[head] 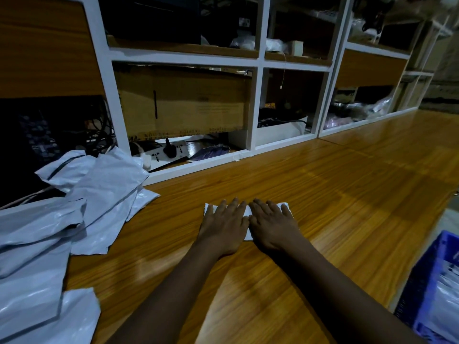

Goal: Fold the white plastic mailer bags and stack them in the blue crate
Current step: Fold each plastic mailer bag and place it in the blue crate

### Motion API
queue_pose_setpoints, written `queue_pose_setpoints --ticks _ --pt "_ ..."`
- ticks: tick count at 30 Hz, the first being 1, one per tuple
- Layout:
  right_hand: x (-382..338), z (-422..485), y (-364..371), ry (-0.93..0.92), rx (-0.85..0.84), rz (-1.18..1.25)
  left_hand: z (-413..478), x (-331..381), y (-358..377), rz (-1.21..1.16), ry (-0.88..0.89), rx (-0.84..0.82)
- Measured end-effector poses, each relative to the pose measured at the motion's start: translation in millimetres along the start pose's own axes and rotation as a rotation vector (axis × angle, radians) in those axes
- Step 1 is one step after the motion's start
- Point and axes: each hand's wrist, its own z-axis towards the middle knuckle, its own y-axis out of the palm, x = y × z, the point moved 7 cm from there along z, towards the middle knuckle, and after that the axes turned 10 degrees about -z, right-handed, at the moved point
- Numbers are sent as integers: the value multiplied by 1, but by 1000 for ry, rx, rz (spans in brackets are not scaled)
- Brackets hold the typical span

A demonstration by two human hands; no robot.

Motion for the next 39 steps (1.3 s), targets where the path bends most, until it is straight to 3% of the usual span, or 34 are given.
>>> queue_pose_setpoints --ticks 6,11,22,29,34,39 --pt "5 19 -1 55 -80 32 13 -1 -3 75 5 52" --pt "8 28 4 90 -112 77 16 -5 -5 -33 -49 72" --pt "8 5 8 31 -18 80 5 -12 0 -85 -101 65" --pt "12 21 8 68 -142 103 13 -14 -8 -120 -95 52" --pt "8 -5 2 22 1 94 1 -16 2 -109 -66 35" --pt "12 -9 -2 -52 31 68 1 -22 -3 -188 -26 -3"
